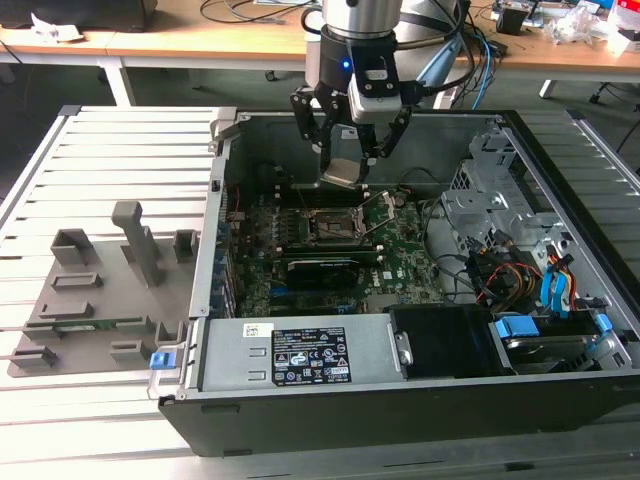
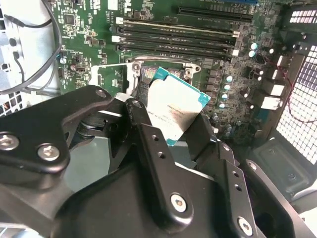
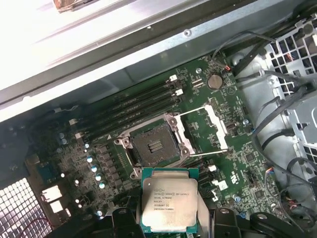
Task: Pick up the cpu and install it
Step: 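Place the cpu into insertion slot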
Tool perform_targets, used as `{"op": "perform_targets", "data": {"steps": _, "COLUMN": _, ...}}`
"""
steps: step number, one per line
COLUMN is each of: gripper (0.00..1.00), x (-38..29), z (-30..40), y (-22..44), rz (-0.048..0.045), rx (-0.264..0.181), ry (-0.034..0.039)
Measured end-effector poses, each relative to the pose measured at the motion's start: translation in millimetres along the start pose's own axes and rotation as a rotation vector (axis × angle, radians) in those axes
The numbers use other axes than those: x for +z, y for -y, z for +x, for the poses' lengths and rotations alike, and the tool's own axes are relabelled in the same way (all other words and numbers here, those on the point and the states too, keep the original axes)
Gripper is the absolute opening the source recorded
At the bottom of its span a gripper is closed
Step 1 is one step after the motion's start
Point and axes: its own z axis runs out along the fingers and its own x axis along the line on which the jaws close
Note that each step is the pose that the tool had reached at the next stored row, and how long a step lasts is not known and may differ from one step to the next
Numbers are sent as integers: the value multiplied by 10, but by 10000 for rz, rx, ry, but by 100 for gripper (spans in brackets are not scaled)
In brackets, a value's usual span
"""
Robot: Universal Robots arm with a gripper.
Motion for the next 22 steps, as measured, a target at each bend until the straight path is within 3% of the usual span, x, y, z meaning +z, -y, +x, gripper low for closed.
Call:
{"op": "perform_targets", "data": {"steps": 12, "gripper": 54, "x": 2, "z": 0, "y": 0, "rz": 81, "rx": 1553, "ry": -62}}
{"op": "perform_targets", "data": {"steps": 22, "gripper": 54, "x": 3, "z": 0, "y": 0, "rz": 137, "rx": 2540, "ry": -98}}
